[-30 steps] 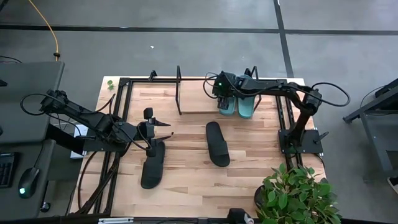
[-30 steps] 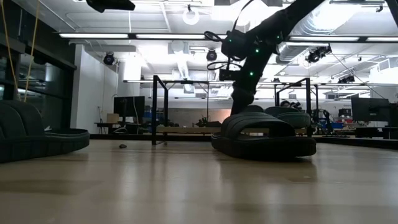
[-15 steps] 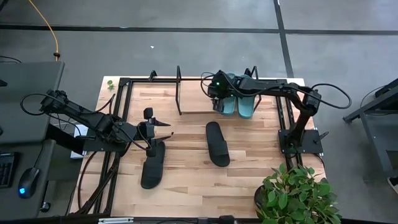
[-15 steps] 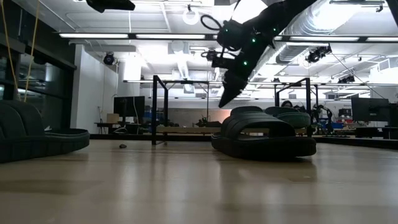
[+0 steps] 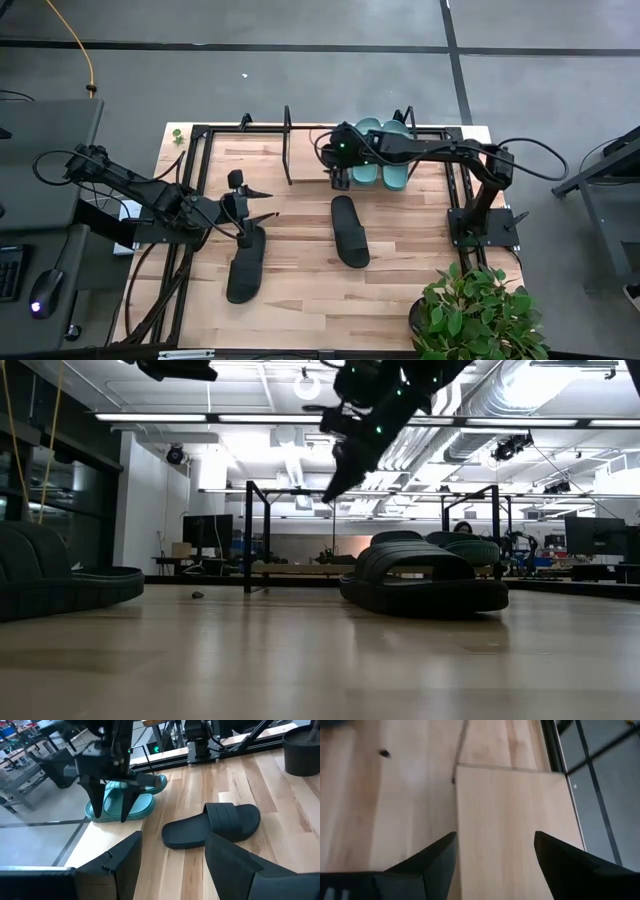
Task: Pick and place slides into the shelf
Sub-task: Put the right black slide on the shelf
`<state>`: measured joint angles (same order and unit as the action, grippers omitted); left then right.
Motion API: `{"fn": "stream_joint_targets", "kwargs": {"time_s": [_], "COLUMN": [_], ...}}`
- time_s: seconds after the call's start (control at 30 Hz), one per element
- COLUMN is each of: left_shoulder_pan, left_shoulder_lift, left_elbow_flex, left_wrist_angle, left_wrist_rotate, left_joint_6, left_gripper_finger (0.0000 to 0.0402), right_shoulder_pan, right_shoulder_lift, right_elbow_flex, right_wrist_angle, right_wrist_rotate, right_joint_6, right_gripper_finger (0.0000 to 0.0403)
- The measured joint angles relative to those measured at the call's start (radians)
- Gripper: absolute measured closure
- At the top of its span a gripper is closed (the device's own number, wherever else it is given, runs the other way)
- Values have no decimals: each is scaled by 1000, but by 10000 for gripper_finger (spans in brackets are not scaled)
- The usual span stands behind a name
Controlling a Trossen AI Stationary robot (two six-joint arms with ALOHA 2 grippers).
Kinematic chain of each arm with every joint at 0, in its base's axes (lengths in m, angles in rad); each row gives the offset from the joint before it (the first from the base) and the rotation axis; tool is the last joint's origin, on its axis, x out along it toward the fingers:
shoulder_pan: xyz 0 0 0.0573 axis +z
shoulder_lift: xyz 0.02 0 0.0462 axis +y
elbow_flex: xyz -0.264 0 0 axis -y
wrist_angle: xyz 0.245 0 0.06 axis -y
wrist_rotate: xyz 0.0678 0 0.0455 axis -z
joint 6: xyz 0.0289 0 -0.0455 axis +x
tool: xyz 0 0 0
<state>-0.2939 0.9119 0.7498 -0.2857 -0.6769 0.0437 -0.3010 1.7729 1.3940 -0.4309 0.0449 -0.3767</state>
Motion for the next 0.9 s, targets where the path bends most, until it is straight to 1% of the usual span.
{"fn": "stream_joint_targets", "kwargs": {"time_s": [0.1,0.37,0.63,0.9], "left_shoulder_pan": [0,0,0,0], "left_shoulder_lift": [0,0,0,0], "left_elbow_flex": [0,0,0,0], "left_wrist_angle": [-3,-34,-63,-63], "left_wrist_rotate": [0,-1,-16,-16], "left_joint_6": [0,-14,-29,-33], "left_gripper_finger": [204,204,204,204], "right_shoulder_pan": [27,98,199,304], "right_shoulder_lift": [0,0,0,0], "right_elbow_flex": [21,41,41,41], "right_wrist_angle": [-2,-45,-108,-112], "right_wrist_rotate": [-14,-134,-139,-131], "right_joint_6": [9,67,131,186], "right_gripper_finger": [149,149,149,149]}}
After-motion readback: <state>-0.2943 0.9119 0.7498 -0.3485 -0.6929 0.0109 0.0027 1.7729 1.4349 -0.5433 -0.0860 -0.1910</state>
